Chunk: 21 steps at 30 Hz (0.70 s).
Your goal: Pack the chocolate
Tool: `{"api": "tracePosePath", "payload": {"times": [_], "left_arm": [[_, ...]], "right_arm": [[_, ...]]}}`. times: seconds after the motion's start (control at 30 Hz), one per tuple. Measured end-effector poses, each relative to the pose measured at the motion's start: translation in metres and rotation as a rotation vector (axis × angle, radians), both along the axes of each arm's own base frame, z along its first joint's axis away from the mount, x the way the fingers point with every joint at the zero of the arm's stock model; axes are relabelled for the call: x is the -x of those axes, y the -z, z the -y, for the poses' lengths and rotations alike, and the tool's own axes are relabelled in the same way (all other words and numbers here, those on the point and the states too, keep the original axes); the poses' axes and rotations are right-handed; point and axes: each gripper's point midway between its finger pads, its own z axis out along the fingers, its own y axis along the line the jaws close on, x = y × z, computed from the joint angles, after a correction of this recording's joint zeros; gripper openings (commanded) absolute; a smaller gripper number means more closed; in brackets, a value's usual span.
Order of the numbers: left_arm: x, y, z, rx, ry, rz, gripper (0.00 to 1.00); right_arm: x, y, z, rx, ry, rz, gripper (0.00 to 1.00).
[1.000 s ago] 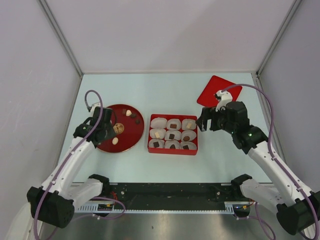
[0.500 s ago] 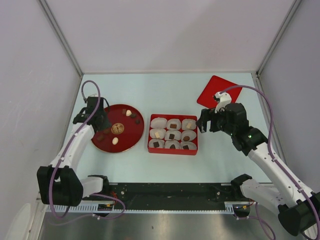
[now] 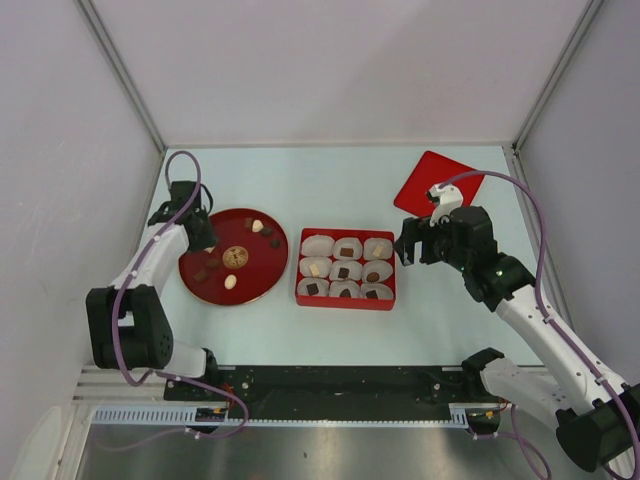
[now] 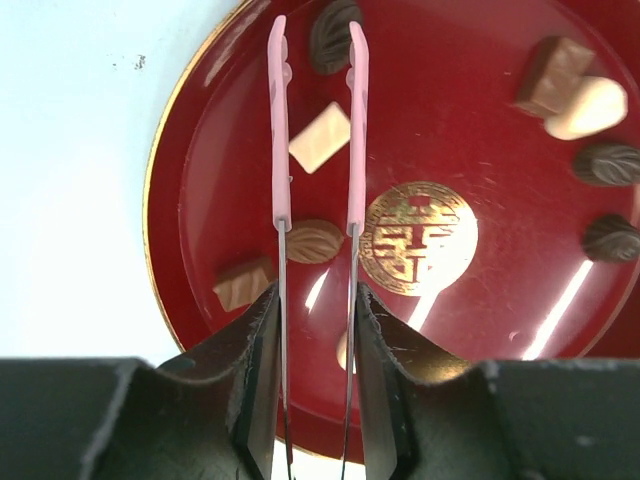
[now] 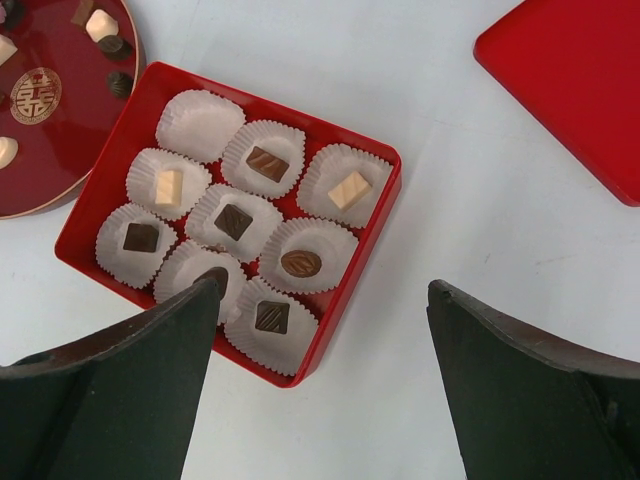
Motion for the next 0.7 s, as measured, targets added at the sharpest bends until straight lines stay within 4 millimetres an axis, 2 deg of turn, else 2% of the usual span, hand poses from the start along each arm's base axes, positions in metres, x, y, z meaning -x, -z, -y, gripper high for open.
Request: {"api": "tracePosePath", "payload": {"times": [0.2, 0.43, 0.7], "left_arm": [[-0.003, 0.008, -0.006, -0.010, -0.001, -0.032, 0.36], [-0.012, 0.012, -0.002, 0.008, 0.022, -0.044, 0.36], [-0.016, 0.015, 0.000, 0.018, 0.040, -0.055, 0.29]], "right_arm": [[0.000, 0.000, 0.001, 0.006, 0.002, 0.003, 0.89], [-0.001, 0.001, 0.002, 0.011, 0.005, 0.006, 0.89], [-0.001, 0.003, 0.002, 0.014, 0.005, 0.003, 0.89]]}}
